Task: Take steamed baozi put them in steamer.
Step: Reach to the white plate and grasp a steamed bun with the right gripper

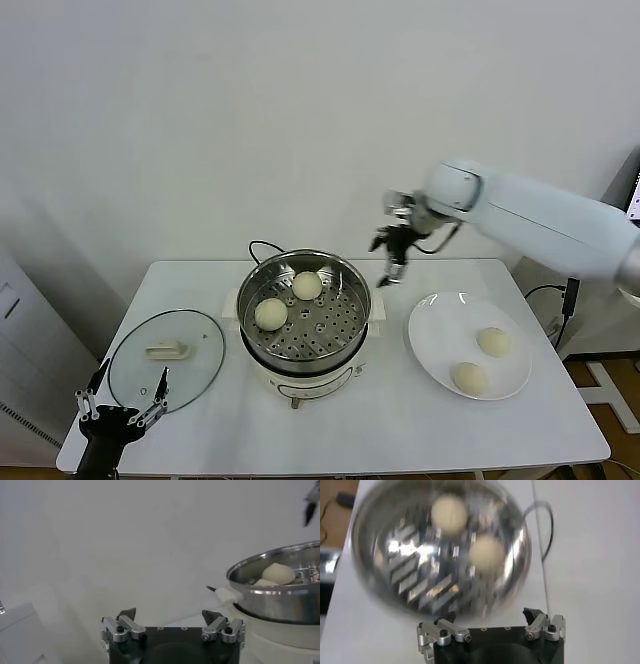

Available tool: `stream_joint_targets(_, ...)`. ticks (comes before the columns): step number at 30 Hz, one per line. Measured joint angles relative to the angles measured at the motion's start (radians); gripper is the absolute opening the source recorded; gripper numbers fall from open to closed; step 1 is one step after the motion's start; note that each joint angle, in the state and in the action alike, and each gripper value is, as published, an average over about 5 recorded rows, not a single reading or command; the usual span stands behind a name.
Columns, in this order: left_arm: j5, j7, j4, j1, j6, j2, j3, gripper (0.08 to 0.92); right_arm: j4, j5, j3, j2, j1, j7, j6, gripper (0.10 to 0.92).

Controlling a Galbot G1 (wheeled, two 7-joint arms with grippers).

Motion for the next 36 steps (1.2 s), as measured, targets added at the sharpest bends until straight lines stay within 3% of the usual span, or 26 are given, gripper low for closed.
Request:
stream_joint_targets(13,0.007,0.003,0.000,-0.006,0.012,0.000,-0.002,0.823,-0.021,-0.247,0.180,-0.138,-0.299,-0.088,0.102,0.823)
stream_joint_targets(26,0.012,0.003,0.004,0.004,0.009,0.000,-0.009,0.823,-0.048,-0.333,0.258,-0.155,-0.448,-0.121,0.131,0.816)
stream_joint_targets(36,0.014,0.002,0.001,0.007,0.009,0.000,-0.008,0.823,-0.049,-0.352,0.267,-0.163,-0.474,-0.134,0.132,0.656)
